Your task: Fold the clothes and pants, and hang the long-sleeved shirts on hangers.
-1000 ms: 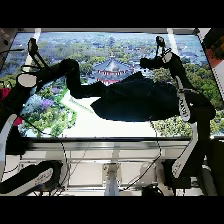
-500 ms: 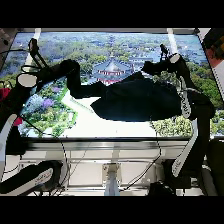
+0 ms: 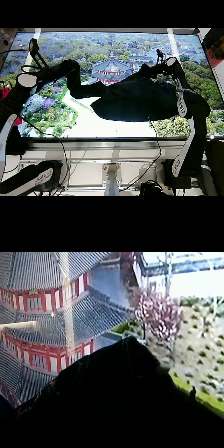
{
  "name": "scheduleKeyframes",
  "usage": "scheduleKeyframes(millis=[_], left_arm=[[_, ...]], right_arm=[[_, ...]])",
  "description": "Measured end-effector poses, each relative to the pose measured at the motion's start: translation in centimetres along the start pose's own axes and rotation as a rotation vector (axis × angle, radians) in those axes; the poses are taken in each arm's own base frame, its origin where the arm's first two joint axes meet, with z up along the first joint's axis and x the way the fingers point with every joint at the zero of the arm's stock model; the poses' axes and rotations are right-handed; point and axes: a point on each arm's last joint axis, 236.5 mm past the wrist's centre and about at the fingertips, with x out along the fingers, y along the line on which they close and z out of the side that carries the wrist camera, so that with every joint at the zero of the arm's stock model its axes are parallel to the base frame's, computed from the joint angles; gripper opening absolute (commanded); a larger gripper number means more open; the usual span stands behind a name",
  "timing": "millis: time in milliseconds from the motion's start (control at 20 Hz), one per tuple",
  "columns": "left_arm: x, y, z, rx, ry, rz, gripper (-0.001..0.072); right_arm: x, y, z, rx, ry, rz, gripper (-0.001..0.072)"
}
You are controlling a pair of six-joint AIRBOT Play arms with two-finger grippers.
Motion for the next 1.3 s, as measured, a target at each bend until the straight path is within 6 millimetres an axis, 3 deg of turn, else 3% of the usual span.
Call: scheduleKeyframes(millis=[150, 250, 300, 500, 650, 750, 850, 1050, 1300], left_arm=[[0.0, 0.0, 0.0, 0.000, 0.000, 0.000, 0.0025], [0.0, 0.0, 0.0, 0.001, 0.000, 0.001, 0.0025], [0.0, 0.1, 0.0, 0.005, 0.001, 0.003, 0.0025], [0.0, 0.5, -0.1, 0.038, 0.006, 0.019, 0.0025], [-0.2, 1.3, 0.2, 0.064, 0.001, 0.045, 0.0024], [-0.6, 2.7, 1.2, 0.063, -0.022, 0.074, 0.0024], [-1.4, 4.7, 2.7, 0.051, -0.056, 0.115, 0.0024], [-4.4, 8.2, 6.4, 0.022, -0.153, 0.189, 0.0024], [-7.8, 8.8, 9.6, 0.027, -0.256, 0.219, 0.0024]], right_arm=[[0.5, 0.5, -0.3, -0.009, 0.006, 0.011, 0.0297], [0.6, 0.8, -0.3, -0.011, 0.003, 0.020, 0.0170], [0.6, 0.9, -0.2, -0.011, 0.000, 0.023, 0.0049], [0.5, 1.7, 0.3, -0.012, -0.018, 0.055, 0.0024], [-1.1, 2.8, 2.1, 0.004, -0.071, 0.098, 0.0023], [-3.5, 3.2, 4.0, 0.020, -0.128, 0.109, 0.0023], [-7.2, 2.9, 6.5, 0.035, -0.210, 0.106, 0.0023], [-16.7, 1.6, 10.8, 0.053, -0.378, 0.070, 0.0022], [-26.7, -0.2, 12.9, 0.062, -0.525, -0.008, 0.0022]])
